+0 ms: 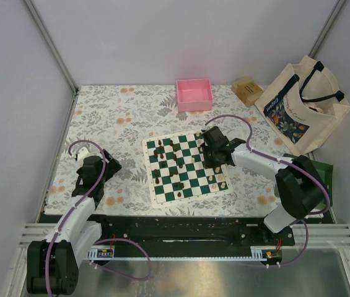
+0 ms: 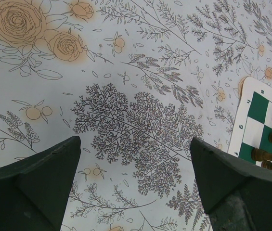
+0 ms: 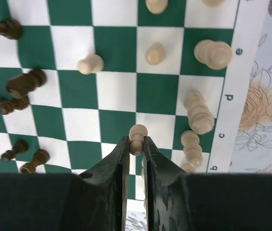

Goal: Set up the chess pieces on the board

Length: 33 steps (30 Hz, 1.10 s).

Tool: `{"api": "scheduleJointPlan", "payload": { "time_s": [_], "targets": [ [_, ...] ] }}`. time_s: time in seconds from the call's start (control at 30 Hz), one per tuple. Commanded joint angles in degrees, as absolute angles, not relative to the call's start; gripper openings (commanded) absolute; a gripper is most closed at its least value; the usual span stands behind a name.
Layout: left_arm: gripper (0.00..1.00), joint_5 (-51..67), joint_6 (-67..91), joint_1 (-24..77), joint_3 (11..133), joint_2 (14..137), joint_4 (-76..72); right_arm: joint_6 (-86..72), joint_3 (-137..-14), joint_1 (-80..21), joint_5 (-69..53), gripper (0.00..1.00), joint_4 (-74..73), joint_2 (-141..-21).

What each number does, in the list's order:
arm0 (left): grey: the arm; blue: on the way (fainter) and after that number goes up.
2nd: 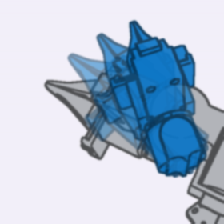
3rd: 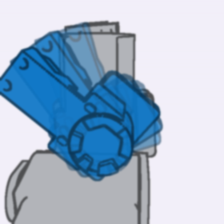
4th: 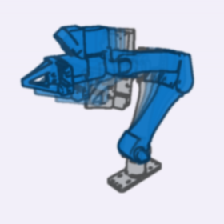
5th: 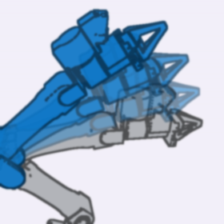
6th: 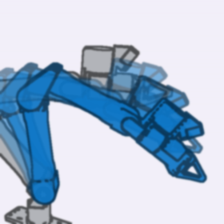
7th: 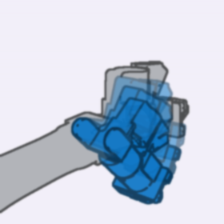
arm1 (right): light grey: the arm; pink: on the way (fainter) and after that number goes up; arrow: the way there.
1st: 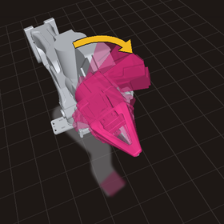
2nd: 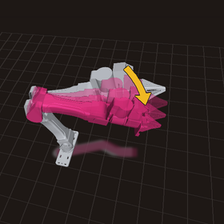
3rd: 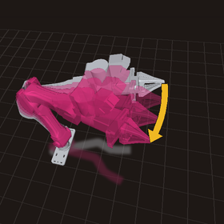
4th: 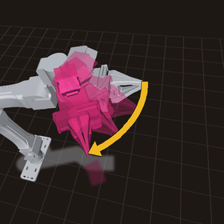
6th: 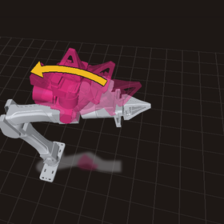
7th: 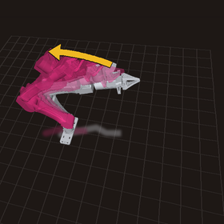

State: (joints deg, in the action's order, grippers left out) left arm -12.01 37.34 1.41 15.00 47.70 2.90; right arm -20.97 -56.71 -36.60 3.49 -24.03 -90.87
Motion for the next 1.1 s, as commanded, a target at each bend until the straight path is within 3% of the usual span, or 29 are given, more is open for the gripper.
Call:
{"api": "scheduleJointPlan", "payload": {
  "time_s": [0.0,0.83,1.07],
  "targets": [
    [0.99,-12.0,37.1,1.3,16.3,46.9,-0.1,-20.2,-55.5,-35.2,4.7,0.16,-25.1,-89.9],
    [0.99,-12.0,37.0,1.3,16.5,47.2,-0.1,-20.1,-55.5,-34.7,3.2,0.19,-24.9,-93.3],
    [0.99,-12.0,36.9,1.3,16.5,47.3,-0.1,-19.9,-55.7,-34.7,2.7,0.32,-25.0,-92.5]
  ]
}}
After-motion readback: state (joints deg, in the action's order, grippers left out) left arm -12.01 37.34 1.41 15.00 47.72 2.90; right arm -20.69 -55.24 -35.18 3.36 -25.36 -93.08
